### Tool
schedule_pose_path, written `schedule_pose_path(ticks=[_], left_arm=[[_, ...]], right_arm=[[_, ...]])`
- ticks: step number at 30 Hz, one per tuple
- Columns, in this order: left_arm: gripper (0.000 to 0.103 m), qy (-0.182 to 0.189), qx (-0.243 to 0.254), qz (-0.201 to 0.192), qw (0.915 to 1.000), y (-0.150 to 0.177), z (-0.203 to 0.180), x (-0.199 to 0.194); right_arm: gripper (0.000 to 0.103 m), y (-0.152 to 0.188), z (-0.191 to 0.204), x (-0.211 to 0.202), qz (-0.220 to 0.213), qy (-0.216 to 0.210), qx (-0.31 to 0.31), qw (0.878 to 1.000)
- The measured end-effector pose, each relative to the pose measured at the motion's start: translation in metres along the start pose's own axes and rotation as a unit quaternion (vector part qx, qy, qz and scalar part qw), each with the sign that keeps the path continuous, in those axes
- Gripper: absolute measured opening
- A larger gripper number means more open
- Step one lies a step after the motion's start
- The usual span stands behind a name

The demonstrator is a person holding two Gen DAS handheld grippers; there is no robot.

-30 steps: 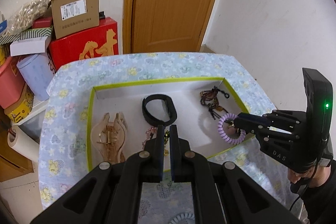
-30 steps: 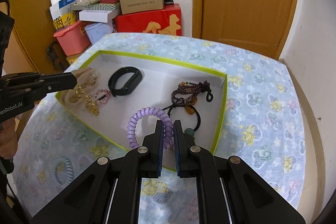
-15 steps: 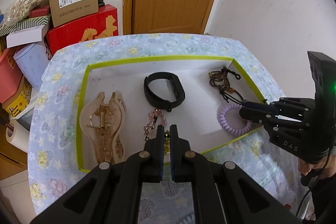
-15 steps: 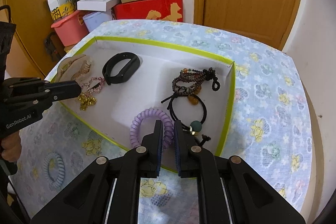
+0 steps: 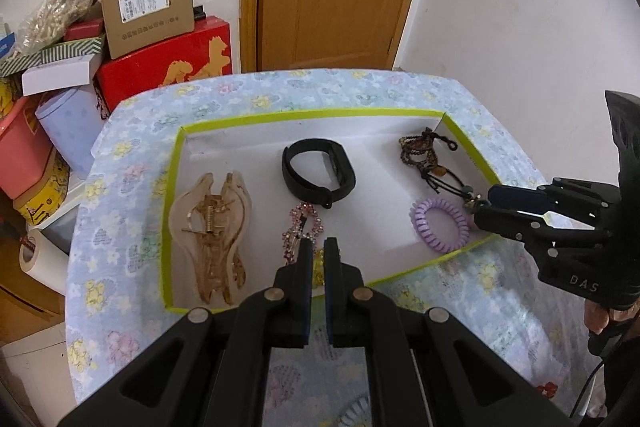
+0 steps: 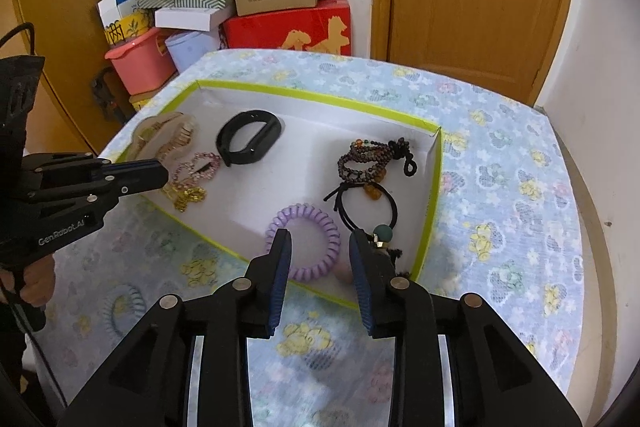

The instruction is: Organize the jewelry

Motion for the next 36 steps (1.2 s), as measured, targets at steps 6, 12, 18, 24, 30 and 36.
schedule_pose_path(ticks=[6, 12, 18, 24, 30, 36], left_arm=[[0.01, -0.002, -0.006, -0.02, 0.9998, 0.0, -0.001, -0.026], [0.01, -0.013, -0.008, -0.036, 0.9992, 0.007, -0.002, -0.055], [0.01, -0.025, -0.008, -0.05, 0.9984, 0.022, -0.007, -0.086], [0.01, -0.035, -0.011, -0.053, 0.9979, 0.043, -0.012, -0.108], [0.01, -0.05, -0.023, -0.05, 0.9972, 0.066, -0.016, -0.125], [0.01, -0.055, -0.031, -0.045, 0.997, 0.084, -0.017, -0.134]], right_arm=[[0.031, 0.003, 0.005, -0.026, -0.015, -0.003, 0.002, 1.0], [0.031, 0.012, 0.011, -0.055, -0.03, -0.007, 0.003, 1.0], [0.031, 0.029, 0.02, -0.082, -0.039, -0.016, 0.004, 0.999], [0.031, 0.05, 0.034, -0.104, -0.042, -0.027, 0.003, 0.999], [0.031, 0.071, 0.046, -0.117, -0.04, -0.04, 0.003, 0.998], [0.031, 0.092, 0.051, -0.12, -0.028, -0.047, 0.008, 0.998]])
Point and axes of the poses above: each gripper's, at about its wrist camera, not at the fingertips, and x roughly the way its jaws point, z to its left, y to its underside, the point moved 7 cm from there along x, roughly the way its jaws point, and after that the axes turned 6 degrees about -z, right-handed, at the moved point
